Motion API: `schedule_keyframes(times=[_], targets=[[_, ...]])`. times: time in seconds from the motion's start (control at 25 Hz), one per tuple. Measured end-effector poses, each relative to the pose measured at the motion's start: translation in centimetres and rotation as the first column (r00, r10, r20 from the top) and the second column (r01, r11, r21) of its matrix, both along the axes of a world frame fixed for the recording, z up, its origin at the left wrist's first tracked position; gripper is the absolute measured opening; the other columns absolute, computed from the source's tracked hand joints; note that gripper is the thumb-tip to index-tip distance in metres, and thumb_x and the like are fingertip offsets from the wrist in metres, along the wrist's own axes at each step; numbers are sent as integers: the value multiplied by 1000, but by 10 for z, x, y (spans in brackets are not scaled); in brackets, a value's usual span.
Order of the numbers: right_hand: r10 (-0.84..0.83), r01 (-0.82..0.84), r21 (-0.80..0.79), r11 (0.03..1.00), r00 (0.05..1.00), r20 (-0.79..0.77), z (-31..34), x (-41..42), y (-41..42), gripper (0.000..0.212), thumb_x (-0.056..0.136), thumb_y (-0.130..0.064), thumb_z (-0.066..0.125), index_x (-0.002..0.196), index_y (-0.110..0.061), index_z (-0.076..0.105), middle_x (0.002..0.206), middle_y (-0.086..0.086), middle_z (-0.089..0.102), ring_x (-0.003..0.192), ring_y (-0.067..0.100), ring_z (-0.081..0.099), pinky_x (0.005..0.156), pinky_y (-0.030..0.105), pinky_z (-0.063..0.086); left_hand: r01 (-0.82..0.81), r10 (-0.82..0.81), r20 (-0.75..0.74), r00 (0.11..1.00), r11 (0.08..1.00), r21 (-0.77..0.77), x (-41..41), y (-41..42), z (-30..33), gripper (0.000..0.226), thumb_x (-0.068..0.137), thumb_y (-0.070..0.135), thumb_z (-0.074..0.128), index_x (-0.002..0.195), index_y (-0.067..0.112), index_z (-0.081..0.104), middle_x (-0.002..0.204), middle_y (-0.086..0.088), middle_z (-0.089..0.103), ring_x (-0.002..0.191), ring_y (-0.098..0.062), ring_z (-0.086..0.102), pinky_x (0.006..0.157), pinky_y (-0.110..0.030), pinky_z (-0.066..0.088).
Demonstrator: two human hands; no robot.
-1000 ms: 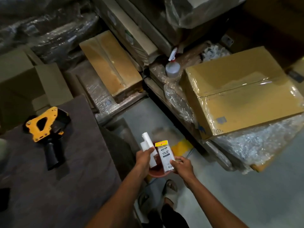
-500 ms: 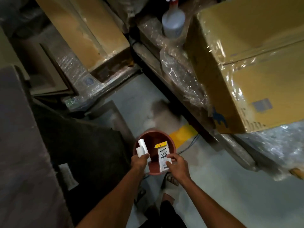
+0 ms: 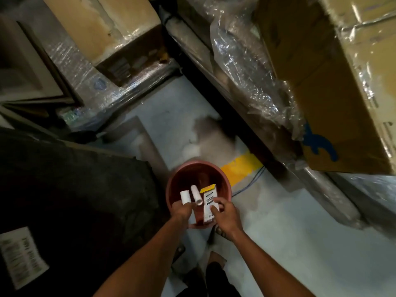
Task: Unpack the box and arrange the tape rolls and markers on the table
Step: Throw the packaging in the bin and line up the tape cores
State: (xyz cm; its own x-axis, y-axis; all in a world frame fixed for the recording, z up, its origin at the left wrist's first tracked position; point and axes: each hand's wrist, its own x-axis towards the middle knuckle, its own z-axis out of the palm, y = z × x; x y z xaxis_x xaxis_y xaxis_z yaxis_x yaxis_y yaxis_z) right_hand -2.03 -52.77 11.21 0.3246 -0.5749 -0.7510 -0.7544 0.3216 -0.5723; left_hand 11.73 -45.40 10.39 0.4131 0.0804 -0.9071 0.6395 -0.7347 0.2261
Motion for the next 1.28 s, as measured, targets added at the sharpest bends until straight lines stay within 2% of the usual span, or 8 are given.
schedule_keyframes(times=[0.2,0.32,0.44,0.6,0.8,0.96,1.2,1.28], targets=[[39,-45,-61,997,994,-99,13,5,-1,45,93,-38,57,137,-26,53,129,4,64,117,26,61,97,36,50,-30,22,-76,997,994,-103,4,6,5,13,90,5,58,102,3,62,97,-17,64,83,-29,58,64,-31,49],[46,-50,-30,998,991,-128,31,6,-2,29,96,-35,54,122,-24,60,119,9,69,112,31,63,93,38,50,-20,9,-91,996,992,-127,4,4,26,8,90,10,57,84,14,60,75,-4,61,65,-21,58,61,-26,50],[22,-22,1,1000,994,-103,59,2,0,21,94,-28,57,113,-22,65,112,9,70,109,29,64,94,41,51,-33,33,-7,999,991,-133,2,6,46,12,88,3,56,81,5,66,59,-8,57,49,-21,49,51,-23,38],[28,-32,-44,999,997,-71,114,-3,0,22,96,-26,56,112,-18,68,114,8,71,110,27,64,94,35,50,210,-191,126,974,965,-161,-11,-1,121,16,89,0,56,79,9,65,87,-15,62,82,-27,59,74,-35,49],[32,-34,-106,994,999,-18,210,-6,5,24,98,-25,51,108,-16,71,115,13,70,110,31,62,90,35,47,616,-552,317,772,772,-157,-23,14,246,44,85,32,53,116,4,66,113,-17,68,110,-30,63,92,-32,48],[-15,15,-165,986,1000,5,279,2,11,25,97,-25,52,108,-14,72,117,15,69,110,32,62,85,32,46,677,-587,405,700,726,-118,-20,14,321,26,94,17,54,114,5,67,112,-20,69,108,-31,64,94,-36,50],[-16,56,-282,958,990,143,353,47,26,27,94,-36,52,97,-20,73,101,7,74,98,29,66,81,30,50,721,-498,615,611,672,-171,16,35,402,28,94,12,52,118,6,65,108,-12,70,100,-23,65,80,-18,44],[-1,61,-278,959,978,210,364,66,34,29,87,-48,50,91,-27,70,90,3,73,89,28,68,83,41,56,685,-413,676,610,703,-189,30,51,425,28,94,12,52,118,9,65,107,-9,69,94,-18,64,75,-13,41]])
